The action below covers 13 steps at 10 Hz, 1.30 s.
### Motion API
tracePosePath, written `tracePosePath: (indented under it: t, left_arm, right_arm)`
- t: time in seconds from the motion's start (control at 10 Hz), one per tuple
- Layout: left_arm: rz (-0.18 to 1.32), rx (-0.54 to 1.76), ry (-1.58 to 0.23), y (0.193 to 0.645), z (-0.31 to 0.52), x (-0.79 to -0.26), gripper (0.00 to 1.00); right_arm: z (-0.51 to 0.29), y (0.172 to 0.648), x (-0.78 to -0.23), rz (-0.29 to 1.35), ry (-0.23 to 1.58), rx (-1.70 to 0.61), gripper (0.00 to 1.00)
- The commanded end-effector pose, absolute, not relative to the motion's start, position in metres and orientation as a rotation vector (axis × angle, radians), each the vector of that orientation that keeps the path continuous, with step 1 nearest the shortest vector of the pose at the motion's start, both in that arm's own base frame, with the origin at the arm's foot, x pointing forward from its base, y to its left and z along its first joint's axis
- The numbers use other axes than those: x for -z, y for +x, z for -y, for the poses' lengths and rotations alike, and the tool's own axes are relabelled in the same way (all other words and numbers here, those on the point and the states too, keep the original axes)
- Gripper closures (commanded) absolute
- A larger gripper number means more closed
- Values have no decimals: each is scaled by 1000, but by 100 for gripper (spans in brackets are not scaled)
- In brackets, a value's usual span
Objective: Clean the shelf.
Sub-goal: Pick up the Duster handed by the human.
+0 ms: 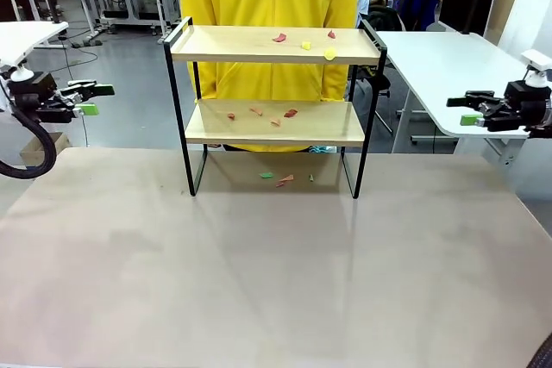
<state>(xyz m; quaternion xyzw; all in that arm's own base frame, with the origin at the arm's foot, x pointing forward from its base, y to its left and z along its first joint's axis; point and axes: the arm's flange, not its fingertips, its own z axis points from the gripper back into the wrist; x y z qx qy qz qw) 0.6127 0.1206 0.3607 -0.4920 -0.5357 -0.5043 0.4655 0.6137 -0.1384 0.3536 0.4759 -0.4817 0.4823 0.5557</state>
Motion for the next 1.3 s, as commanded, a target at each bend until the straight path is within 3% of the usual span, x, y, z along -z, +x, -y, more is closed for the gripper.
tracePosePath:
  t: [0.0,1.2]
  left_arm:
    - [1309,1199,-1231,610,-121,-368,0]
    - [1281,1206,-1232,612,-121,-361,0]
  right_arm:
    - [139,614,-361,1150,1135,-1113,0]
    - [139,613,-354,1137,1123,-1137,0]
